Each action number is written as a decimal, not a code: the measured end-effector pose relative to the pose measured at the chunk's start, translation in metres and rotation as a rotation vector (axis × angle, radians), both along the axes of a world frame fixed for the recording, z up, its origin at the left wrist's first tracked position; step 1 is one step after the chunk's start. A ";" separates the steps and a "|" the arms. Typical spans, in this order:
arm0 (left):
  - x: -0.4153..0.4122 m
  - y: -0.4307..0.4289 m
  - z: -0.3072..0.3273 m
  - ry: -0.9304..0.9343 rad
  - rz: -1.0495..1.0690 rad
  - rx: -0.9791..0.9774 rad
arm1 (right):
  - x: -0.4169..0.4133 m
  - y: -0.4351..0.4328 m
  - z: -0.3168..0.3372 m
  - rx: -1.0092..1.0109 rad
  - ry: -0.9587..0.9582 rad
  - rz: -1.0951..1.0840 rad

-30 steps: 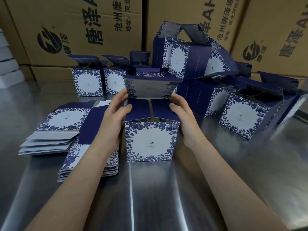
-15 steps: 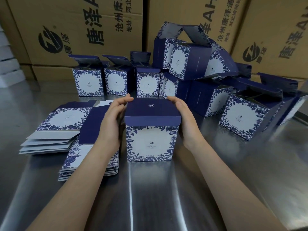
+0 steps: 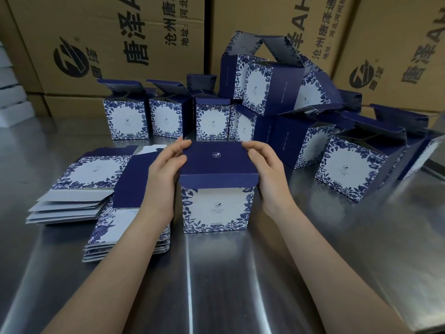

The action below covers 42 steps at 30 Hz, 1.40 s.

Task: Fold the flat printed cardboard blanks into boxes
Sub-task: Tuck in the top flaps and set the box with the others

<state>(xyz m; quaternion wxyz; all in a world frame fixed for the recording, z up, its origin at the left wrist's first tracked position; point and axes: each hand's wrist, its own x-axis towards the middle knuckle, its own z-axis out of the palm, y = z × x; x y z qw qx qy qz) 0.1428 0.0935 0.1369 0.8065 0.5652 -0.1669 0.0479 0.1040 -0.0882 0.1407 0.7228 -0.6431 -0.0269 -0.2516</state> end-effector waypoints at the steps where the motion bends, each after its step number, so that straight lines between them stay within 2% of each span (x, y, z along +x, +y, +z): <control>1: -0.002 -0.001 0.000 -0.007 0.038 0.004 | 0.000 0.000 0.000 -0.007 -0.009 -0.035; 7: -0.005 -0.001 -0.001 -0.012 0.139 0.036 | -0.004 0.002 0.004 0.013 -0.003 -0.049; 16: -0.008 -0.001 0.000 -0.039 -0.065 0.251 | -0.013 -0.003 0.009 -0.210 0.028 0.145; 21: -0.007 0.003 0.000 -0.081 -0.062 0.349 | -0.010 -0.007 0.005 -0.269 -0.014 0.157; 28: -0.006 0.005 0.001 -0.196 0.024 0.470 | -0.006 -0.008 0.000 -0.298 -0.030 0.100; 33: -0.010 0.004 0.001 -0.309 0.211 0.580 | -0.005 -0.009 -0.002 -0.345 -0.032 0.051; 35: -0.012 0.001 0.000 -0.330 0.263 0.577 | -0.006 -0.008 -0.002 -0.342 -0.029 0.038; 42: -0.011 -0.006 -0.007 -0.299 0.247 0.530 | -0.004 -0.003 -0.004 -0.315 -0.035 0.000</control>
